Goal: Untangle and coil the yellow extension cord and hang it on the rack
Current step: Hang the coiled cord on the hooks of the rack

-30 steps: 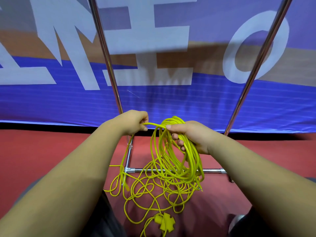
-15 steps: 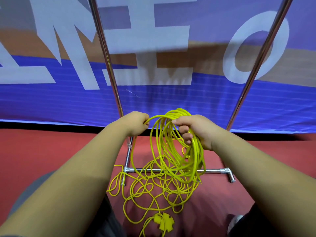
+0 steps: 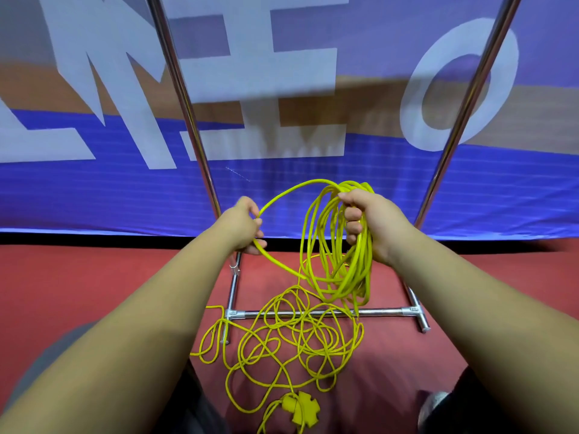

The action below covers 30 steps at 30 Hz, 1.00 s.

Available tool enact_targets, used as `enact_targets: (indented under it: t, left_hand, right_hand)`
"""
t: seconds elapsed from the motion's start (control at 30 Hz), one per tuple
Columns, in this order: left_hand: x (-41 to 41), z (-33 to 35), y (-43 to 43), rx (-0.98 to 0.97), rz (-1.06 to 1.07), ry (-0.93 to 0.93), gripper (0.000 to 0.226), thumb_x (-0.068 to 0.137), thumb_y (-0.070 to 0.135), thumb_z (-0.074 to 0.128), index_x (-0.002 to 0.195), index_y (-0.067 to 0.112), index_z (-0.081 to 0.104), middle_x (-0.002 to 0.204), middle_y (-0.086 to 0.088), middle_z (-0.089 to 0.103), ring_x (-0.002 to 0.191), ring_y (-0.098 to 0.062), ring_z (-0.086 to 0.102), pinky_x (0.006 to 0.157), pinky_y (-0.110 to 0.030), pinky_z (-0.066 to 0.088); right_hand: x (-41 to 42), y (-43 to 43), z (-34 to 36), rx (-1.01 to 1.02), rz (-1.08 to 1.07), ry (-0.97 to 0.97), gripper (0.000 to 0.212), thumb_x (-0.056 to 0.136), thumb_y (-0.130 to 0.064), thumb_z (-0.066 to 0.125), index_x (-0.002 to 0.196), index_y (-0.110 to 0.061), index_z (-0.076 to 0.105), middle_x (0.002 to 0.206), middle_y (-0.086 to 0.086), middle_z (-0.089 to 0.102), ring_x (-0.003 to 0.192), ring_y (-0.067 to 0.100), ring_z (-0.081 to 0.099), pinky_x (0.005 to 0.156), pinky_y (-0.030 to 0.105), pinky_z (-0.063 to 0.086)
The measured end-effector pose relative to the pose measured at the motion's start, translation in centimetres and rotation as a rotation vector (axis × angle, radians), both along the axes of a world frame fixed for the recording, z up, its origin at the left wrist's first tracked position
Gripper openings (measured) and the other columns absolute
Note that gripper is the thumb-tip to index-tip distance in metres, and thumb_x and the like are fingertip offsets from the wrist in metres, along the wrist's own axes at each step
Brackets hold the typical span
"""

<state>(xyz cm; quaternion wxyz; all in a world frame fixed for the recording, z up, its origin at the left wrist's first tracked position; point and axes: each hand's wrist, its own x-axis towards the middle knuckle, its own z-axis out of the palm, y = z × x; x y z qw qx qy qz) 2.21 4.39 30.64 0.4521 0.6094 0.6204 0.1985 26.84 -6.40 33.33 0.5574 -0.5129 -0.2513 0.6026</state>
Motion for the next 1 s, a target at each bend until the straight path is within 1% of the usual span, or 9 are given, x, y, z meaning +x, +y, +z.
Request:
enact_targets:
  t: [0.17,0.3,0.4,0.53,0.63,0.73,0.83,0.93,1.0]
  left_hand:
    - [0.9,0.8,-1.8,-0.229,-0.402,0.182,0.038,0.096,-0.011,0.036,0.11,0.005,0.068,0.104,-0.017,0.068,0.07,-0.026,0.073,0.062,-0.031,0.061]
    - [0.8,0.7,-1.9,-0.023,-0.763,0.541,0.022,0.087,0.018,0.08,0.097,0.034,0.071,0.096,0.001,0.074,0.089,-0.02,0.072,0.078,-0.036,0.059]
    - [0.9,0.8,-2.1,-0.049,-0.712,0.304,0.022,0.098,0.041,0.07,0.086,0.023,0.074,0.074,0.0,0.066,0.071,-0.013,0.065,0.062,-0.025,0.055]
    - [0.2,1.3,-1.5,-0.221,-0.672,0.049,0.017,0.104,0.015,0.06,0.1,0.008,0.074,0.089,-0.016,0.063,0.079,-0.02,0.066,0.076,-0.028,0.058]
    - [-0.6,1.5,-1.4,-0.157,-0.741,0.226,0.024,0.097,0.003,0.058,0.111,0.015,0.075,0.099,-0.017,0.066,0.087,-0.021,0.065,0.083,-0.033,0.054]
    - [-0.1,2.2,-2.3,-0.097,-0.762,0.392,0.026,0.095,0.009,0.058,0.116,0.019,0.071,0.117,-0.013,0.071,0.097,-0.019,0.069,0.073,-0.02,0.051]
    - [0.4,2.3,-2.3,-0.183,-0.685,0.323,0.042,0.08,0.01,0.054,0.118,0.021,0.067,0.129,-0.004,0.068,0.104,-0.015,0.072,0.067,-0.02,0.046]
    - [-0.4,2.3,-2.0,-0.038,-0.787,0.34,0.035,0.092,0.0,0.062,0.119,0.022,0.068,0.121,0.003,0.072,0.105,-0.008,0.07,0.08,-0.02,0.051]
    - [-0.9,2.0,-1.7,0.192,-0.811,0.475,0.018,0.093,0.014,0.072,0.103,0.029,0.071,0.103,0.009,0.074,0.094,-0.008,0.068,0.083,-0.03,0.053]
  right_hand:
    - [0.3,0.3,0.2,0.039,-0.085,0.056,0.025,0.101,-0.026,0.061,0.078,-0.028,0.05,0.055,-0.008,0.038,0.04,0.009,0.034,0.042,0.023,0.035]
    - [0.6,0.5,0.0,0.043,-0.104,0.073,0.025,0.101,-0.027,0.061,0.077,-0.027,0.052,0.056,-0.009,0.038,0.04,0.009,0.035,0.043,0.023,0.036]
    - [1.0,0.8,-0.3,0.044,-0.109,0.103,0.025,0.101,-0.028,0.061,0.077,-0.027,0.055,0.058,-0.009,0.039,0.043,0.009,0.036,0.046,0.024,0.037]
    - [1.1,1.1,-0.3,0.041,-0.119,0.122,0.025,0.102,-0.03,0.06,0.077,-0.027,0.057,0.058,-0.008,0.04,0.044,0.008,0.036,0.048,0.025,0.038]
    - [1.1,1.1,-0.3,0.042,-0.121,0.112,0.025,0.102,-0.029,0.06,0.078,-0.027,0.055,0.058,-0.008,0.04,0.043,0.008,0.036,0.048,0.025,0.038]
    - [1.2,1.2,-0.4,0.034,-0.126,0.108,0.024,0.102,-0.03,0.06,0.079,-0.027,0.056,0.058,-0.008,0.04,0.043,0.008,0.037,0.048,0.025,0.039]
    - [1.1,1.2,-0.5,0.017,-0.126,0.097,0.024,0.102,-0.031,0.062,0.079,-0.027,0.057,0.059,-0.008,0.041,0.043,0.009,0.038,0.049,0.025,0.039]
    - [0.9,1.2,-0.7,0.007,-0.137,0.097,0.023,0.102,-0.03,0.062,0.08,-0.027,0.057,0.059,-0.008,0.042,0.044,0.01,0.039,0.049,0.025,0.039]
    - [0.8,1.2,-0.8,0.006,-0.149,0.095,0.022,0.102,-0.03,0.063,0.081,-0.026,0.057,0.059,-0.008,0.043,0.044,0.01,0.039,0.048,0.025,0.04]
